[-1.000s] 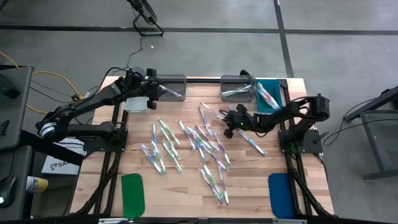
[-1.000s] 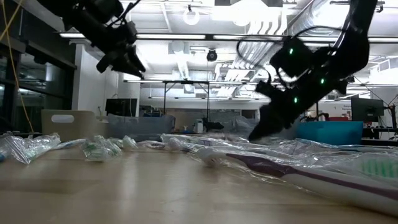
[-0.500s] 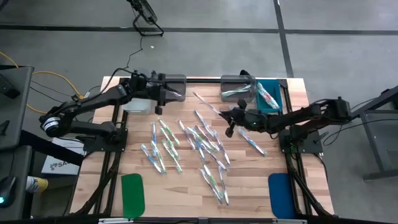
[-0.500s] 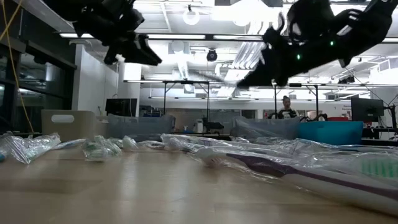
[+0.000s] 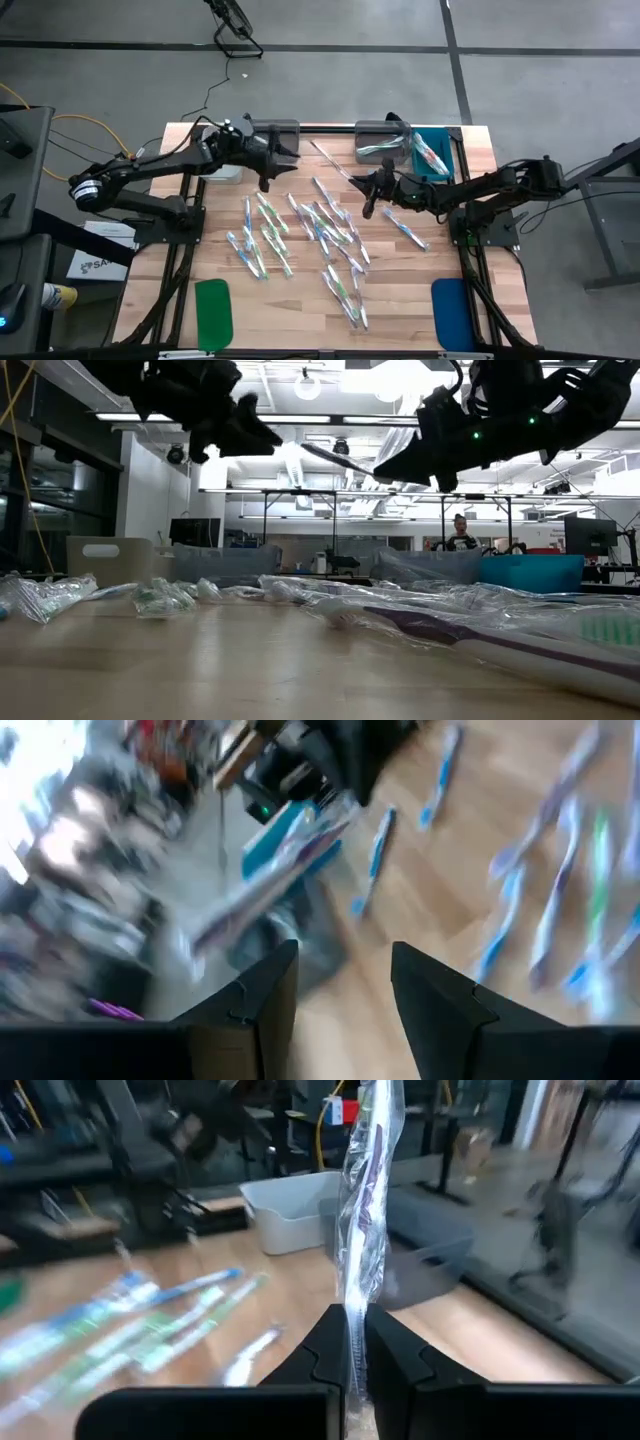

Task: Pick & Place Toothbrushes
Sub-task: Put the violet toothbrush into the left black bin

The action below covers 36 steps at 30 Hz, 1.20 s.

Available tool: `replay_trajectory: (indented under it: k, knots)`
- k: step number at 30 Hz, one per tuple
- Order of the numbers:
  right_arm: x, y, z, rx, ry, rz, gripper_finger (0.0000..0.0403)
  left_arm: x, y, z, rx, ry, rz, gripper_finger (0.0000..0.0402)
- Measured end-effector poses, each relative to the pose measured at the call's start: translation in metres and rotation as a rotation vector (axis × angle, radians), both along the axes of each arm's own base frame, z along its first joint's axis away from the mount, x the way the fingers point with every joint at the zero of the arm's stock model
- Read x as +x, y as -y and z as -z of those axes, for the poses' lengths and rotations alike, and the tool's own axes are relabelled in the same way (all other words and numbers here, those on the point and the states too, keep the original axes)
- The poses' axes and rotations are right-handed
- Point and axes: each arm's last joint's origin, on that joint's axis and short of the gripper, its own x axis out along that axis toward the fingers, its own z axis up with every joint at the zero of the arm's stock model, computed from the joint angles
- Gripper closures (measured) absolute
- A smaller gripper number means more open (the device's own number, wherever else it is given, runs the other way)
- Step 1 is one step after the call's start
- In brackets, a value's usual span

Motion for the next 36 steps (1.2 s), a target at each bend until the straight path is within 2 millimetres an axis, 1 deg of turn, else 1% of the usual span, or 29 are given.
replay_trajectory:
  k: [3,5,9,13,17,21,25,28,31,36]
  knots:
    - [0.000,0.003,0.000,0.128,0.055,0.013,0.0390,0.007,0.010,0.000,0.297,-0.039,0.051,0.0245]
    - [0.000,0.004,-0.001,0.179,0.082,0.007,0.0390,0.012,0.017,0.003,0.459,-0.075,0.081,0.0245]
    - [0.001,0.003,-0.005,0.256,0.155,-0.038,0.0390,0.022,0.024,0.006,0.645,-0.122,0.056,0.0245]
    - [0.001,0.002,-0.007,0.335,0.200,-0.067,0.0390,0.031,0.025,0.012,0.720,-0.160,0.012,0.0245]
    - [0.001,0.003,-0.006,0.401,0.223,-0.041,0.0390,0.037,0.024,0.015,0.792,-0.161,0.008,0.0245]
    - [0.002,0.004,-0.004,0.451,0.251,0.011,0.0390,0.040,0.023,0.014,0.843,-0.146,0.005,0.0245]
    - [0.005,0.005,-0.001,0.481,0.261,0.021,0.0390,0.041,0.022,0.009,0.894,-0.110,-0.007,0.0245]
    - [0.013,0.005,-0.006,0.487,0.268,-0.009,0.0390,0.041,0.022,0.009,0.939,-0.116,0.004,0.0245]
    - [0.027,0.006,-0.014,0.472,0.282,-0.047,0.0390,0.042,0.022,0.010,0.963,-0.124,0.011,0.0245]
    - [0.047,0.007,-0.014,0.474,0.257,-0.077,0.0390,0.042,0.021,0.010,0.966,-0.141,-0.017,0.0245]
